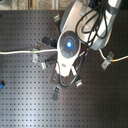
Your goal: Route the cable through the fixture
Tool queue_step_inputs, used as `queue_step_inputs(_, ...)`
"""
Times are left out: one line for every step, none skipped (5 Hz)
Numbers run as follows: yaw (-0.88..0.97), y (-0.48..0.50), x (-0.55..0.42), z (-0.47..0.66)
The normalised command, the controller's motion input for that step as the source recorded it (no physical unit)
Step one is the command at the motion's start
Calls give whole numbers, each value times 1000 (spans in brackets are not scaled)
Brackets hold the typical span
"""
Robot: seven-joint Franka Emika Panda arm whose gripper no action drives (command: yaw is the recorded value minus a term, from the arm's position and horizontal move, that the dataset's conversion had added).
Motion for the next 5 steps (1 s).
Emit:
queue_step_inputs(97,4,-12,0)
queue_step_inputs(-26,-262,149,3)
queue_step_inputs(-77,-196,42,1)
queue_step_inputs(0,-42,-16,0)
queue_step_inputs(-100,-349,-25,250)
